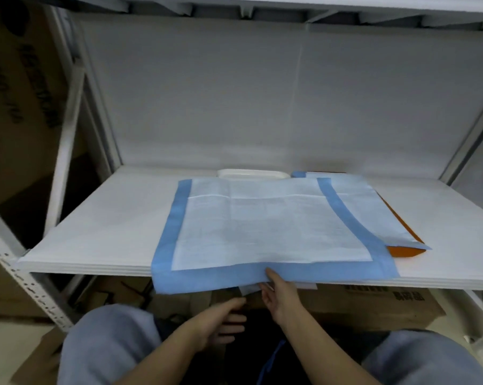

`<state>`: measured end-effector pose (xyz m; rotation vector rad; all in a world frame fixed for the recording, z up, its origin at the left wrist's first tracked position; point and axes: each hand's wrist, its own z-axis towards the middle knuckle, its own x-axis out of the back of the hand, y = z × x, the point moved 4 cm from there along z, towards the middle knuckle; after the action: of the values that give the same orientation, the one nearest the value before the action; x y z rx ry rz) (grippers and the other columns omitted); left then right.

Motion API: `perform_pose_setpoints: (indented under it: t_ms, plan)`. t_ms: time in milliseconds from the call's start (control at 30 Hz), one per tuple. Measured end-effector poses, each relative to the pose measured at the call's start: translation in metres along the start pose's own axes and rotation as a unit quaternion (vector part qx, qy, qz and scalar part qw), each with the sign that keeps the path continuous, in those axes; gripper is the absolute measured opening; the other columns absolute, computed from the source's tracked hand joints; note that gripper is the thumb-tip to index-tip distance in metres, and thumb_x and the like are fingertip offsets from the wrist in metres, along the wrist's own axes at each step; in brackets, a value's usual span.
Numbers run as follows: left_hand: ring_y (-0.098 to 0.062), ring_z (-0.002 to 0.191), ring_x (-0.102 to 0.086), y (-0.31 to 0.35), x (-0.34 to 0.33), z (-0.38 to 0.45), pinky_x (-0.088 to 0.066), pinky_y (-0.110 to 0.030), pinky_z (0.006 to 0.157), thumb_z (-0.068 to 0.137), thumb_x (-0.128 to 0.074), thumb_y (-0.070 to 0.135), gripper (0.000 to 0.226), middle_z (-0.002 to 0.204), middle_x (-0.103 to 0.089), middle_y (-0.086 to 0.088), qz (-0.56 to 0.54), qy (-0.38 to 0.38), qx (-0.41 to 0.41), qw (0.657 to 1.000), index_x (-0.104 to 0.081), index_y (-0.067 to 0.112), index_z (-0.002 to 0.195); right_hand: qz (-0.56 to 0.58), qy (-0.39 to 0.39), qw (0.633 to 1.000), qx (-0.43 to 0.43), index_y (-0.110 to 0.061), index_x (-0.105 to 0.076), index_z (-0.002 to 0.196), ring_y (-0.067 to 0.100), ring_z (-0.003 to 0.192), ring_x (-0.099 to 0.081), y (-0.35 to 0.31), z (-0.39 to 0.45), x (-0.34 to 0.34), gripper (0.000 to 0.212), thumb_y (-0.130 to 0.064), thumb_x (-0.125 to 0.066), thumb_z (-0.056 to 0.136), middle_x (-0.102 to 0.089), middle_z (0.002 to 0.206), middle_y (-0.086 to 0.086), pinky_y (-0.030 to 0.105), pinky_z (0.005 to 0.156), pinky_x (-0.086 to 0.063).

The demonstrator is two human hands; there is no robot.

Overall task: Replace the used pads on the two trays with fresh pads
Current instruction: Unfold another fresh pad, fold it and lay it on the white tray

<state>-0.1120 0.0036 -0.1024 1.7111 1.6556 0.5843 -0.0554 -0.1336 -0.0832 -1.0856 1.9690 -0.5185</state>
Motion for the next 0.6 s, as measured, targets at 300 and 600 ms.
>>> perform_pose_setpoints:
  t_ms: [300,600]
  plan:
    - [-0.026,0.113,-0.059,0.013,0.074,0.006,-0.058,-0.034,0.079,0.087,-0.063,0.012,0.047,0.127,-0.061,-0.010,-0.515,0.171,-0.209,0.813,-0.052,0.012,0.132,0.043,0.020,0.999,-0.009,-0.011,-0.054,0.112,0.017,0.087,-0.056,0.016,-0.001,-0.023,0.033,-0.021,-0.070,0.084,-0.060,0.098,0.005,0.025,0.070,-0.046]
    - [-0.013,0.054,-0.048,0.013,0.098,0.006,-0.041,-0.024,0.050,0.082,-0.072,0.019,0.018,0.067,-0.053,-0.002,-0.439,0.288,-0.179,0.832,-0.060,0.011,0.092,0.040,0.023,0.998,-0.034,-0.010,-0.058,0.103,0.009,0.062,-0.049,0.048,0.003,-0.046,0.029,-0.020,-0.073,0.080,-0.056,0.074,0.002,0.020,0.055,-0.043]
